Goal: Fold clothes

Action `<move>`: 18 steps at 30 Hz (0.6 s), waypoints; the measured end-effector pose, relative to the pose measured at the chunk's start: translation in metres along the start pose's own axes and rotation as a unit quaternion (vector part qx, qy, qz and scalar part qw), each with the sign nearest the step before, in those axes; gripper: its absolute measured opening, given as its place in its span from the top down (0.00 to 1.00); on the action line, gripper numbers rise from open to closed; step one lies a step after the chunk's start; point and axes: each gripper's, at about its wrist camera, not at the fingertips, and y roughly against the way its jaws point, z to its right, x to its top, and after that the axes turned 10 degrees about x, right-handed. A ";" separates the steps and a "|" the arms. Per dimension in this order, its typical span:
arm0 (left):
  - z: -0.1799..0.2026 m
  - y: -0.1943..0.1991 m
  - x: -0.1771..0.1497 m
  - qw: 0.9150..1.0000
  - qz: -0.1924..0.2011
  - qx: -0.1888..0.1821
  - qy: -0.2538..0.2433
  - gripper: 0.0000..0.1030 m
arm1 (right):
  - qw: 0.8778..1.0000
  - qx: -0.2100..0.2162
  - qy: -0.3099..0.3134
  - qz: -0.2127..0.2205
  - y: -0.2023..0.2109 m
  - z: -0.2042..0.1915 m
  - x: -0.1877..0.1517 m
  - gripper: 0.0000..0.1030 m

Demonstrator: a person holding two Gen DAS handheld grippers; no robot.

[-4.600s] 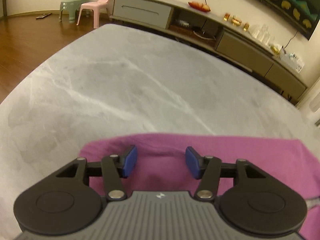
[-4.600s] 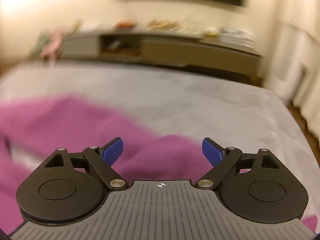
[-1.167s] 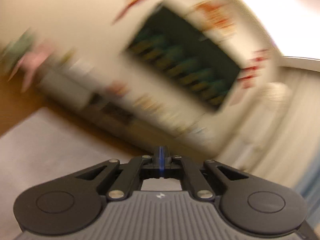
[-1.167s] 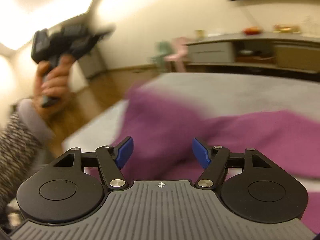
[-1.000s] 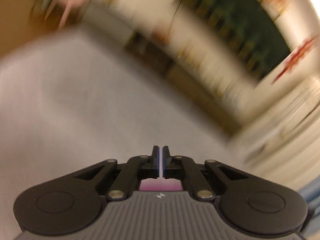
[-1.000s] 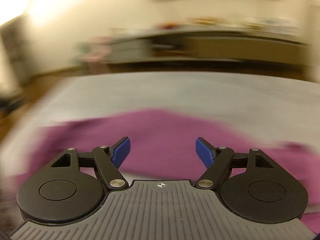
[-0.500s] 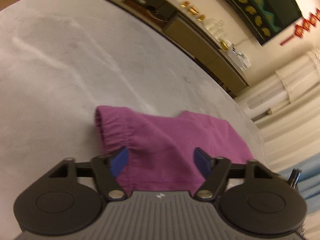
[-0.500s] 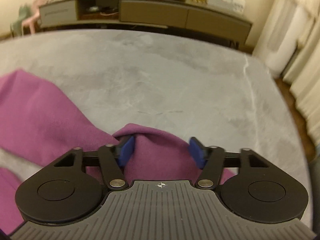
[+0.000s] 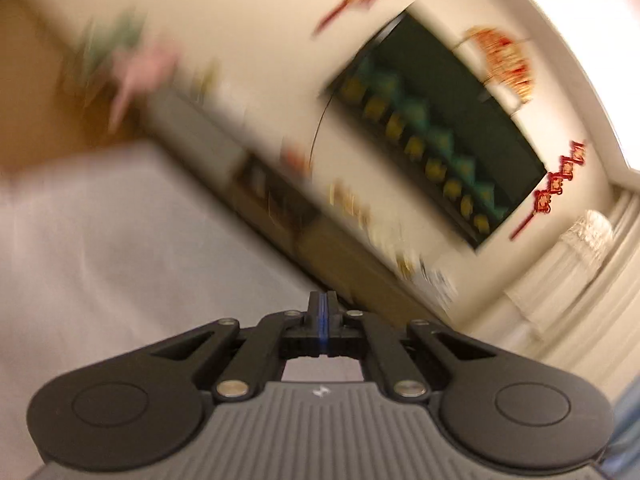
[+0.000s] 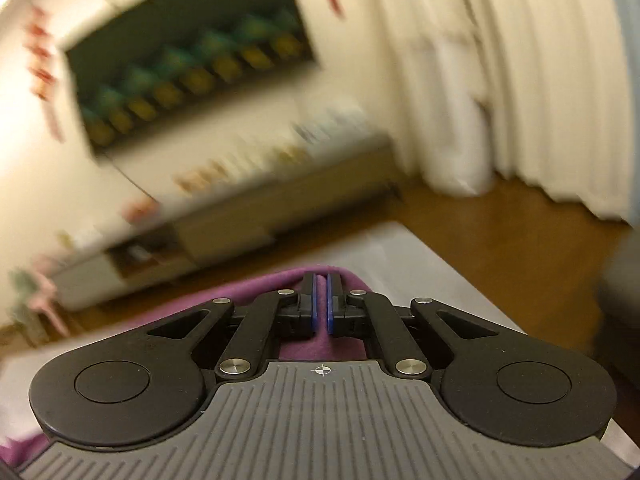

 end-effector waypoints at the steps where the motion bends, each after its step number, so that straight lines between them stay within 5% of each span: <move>1: 0.002 -0.016 -0.007 0.999 -0.040 0.016 -0.004 0.97 | 0.999 -0.024 -0.010 -0.026 -0.015 0.008 -0.008 0.98; 2: 0.012 -0.031 -0.017 0.996 -0.078 0.031 -0.028 0.92 | 0.998 -0.041 -0.021 -0.045 -0.028 0.013 -0.014 0.97; 5: 0.038 -0.061 -0.047 0.983 -0.147 0.071 -0.083 0.55 | 0.995 -0.059 -0.049 -0.067 -0.049 0.021 -0.025 0.83; 7: 0.045 -0.070 -0.060 0.977 -0.158 0.106 -0.095 0.48 | 0.996 -0.052 -0.042 -0.063 -0.049 0.014 -0.026 0.78; 8: 0.044 -0.073 -0.062 0.976 -0.158 0.116 -0.092 0.47 | 0.997 -0.045 -0.033 -0.060 -0.049 0.009 -0.024 0.67; 13: 0.037 -0.101 -0.062 0.980 -0.173 0.089 -0.046 0.20 | 0.997 -0.026 0.005 -0.070 -0.059 -0.011 -0.024 0.58; 15: 0.045 -0.112 -0.063 0.979 -0.179 0.079 -0.067 0.24 | 0.996 -0.017 0.024 -0.090 -0.065 -0.021 -0.028 0.58; 16: 0.050 -0.115 -0.064 0.978 -0.177 0.075 -0.084 0.67 | 0.994 -0.011 0.031 -0.100 -0.069 -0.025 -0.030 0.59; 18: 0.065 -0.112 -0.064 0.975 -0.154 0.081 -0.138 0.90 | 0.991 -0.001 0.044 -0.123 -0.076 -0.030 -0.033 1.00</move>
